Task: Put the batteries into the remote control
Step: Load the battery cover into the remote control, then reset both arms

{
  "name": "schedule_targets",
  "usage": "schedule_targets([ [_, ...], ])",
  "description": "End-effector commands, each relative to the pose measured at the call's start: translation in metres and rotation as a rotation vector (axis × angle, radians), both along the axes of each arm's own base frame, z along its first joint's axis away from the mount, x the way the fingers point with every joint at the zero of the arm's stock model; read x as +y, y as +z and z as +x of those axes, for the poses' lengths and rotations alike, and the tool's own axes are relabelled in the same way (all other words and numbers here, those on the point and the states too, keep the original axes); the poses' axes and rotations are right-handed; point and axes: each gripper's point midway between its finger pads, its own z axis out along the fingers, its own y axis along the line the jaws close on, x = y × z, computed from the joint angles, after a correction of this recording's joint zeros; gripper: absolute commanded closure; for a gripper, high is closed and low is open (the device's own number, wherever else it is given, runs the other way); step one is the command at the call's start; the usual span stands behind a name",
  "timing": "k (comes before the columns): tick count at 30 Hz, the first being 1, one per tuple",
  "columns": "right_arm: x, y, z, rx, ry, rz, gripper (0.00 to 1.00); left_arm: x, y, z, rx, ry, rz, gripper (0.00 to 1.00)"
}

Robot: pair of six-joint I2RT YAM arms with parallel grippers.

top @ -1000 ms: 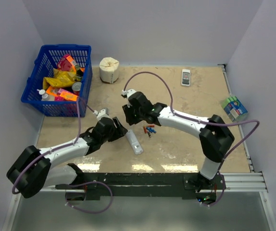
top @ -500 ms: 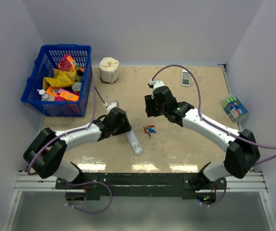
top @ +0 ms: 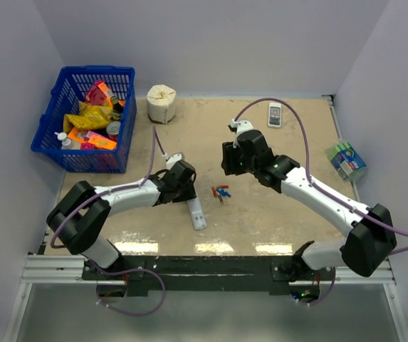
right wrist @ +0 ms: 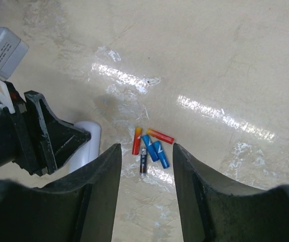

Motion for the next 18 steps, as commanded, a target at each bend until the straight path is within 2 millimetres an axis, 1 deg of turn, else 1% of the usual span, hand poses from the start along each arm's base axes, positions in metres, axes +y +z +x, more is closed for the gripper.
schedule_targets([
  [1,0.006,0.002,-0.015,0.020,0.082,0.022,0.52,0.022,-0.003,-0.016,0.028,0.033,0.068,0.56],
  [2,0.007,0.002,-0.017,0.028,0.092,0.032,0.52,0.026,-0.001,-0.017,0.016,0.045,0.070,0.56],
  [3,0.010,0.000,-0.020,0.041,0.107,0.041,0.52,0.030,0.011,-0.013,-0.020,0.070,0.058,0.55],
  [5,0.020,-0.003,-0.029,0.077,0.155,0.073,0.50,0.037,0.019,-0.011,-0.043,0.094,0.054,0.49],
  [6,0.023,-0.007,-0.032,0.099,0.168,0.083,0.50,0.039,0.031,-0.008,-0.073,0.107,0.031,0.47],
  [7,0.027,-0.013,-0.036,0.127,0.185,0.086,0.46,0.042,0.037,-0.006,-0.096,0.119,0.028,0.41],
  [8,0.032,-0.016,-0.041,0.136,0.200,0.084,0.45,0.046,0.042,-0.003,-0.114,0.137,0.022,0.39],
  [9,0.033,-0.020,-0.044,0.150,0.203,0.078,0.43,0.047,0.057,-0.001,-0.156,0.149,-0.006,0.37],
  [10,0.035,-0.022,-0.046,0.155,0.205,0.074,0.38,0.053,0.066,0.003,-0.190,0.169,-0.001,0.32],
  [11,0.035,-0.022,-0.045,0.151,0.195,0.068,0.36,0.057,0.076,0.006,-0.222,0.183,-0.007,0.30],
  [12,0.035,-0.022,-0.046,0.154,0.188,0.073,0.34,0.060,0.094,0.007,-0.273,0.191,-0.032,0.27],
  [13,0.035,-0.020,-0.047,0.147,0.186,0.074,0.32,0.068,0.105,0.011,-0.322,0.205,-0.013,0.20],
  [14,0.031,-0.014,-0.044,0.125,0.164,0.070,0.28,0.073,0.119,0.013,-0.359,0.214,-0.012,0.17],
  [15,0.027,-0.011,-0.041,0.119,0.133,0.065,0.27,0.080,0.139,0.014,-0.419,0.212,-0.014,0.14],
  [16,0.022,-0.006,-0.037,0.100,0.104,0.055,0.25,0.090,0.152,0.016,-0.465,0.240,0.007,0.08],
  [17,0.015,-0.002,-0.032,0.076,0.071,0.041,0.22,0.096,0.170,0.018,-0.509,0.256,0.008,0.05],
  [18,0.000,0.010,-0.022,0.024,-0.004,0.004,0.20,0.105,0.189,0.016,-0.564,0.252,0.020,0.03],
])
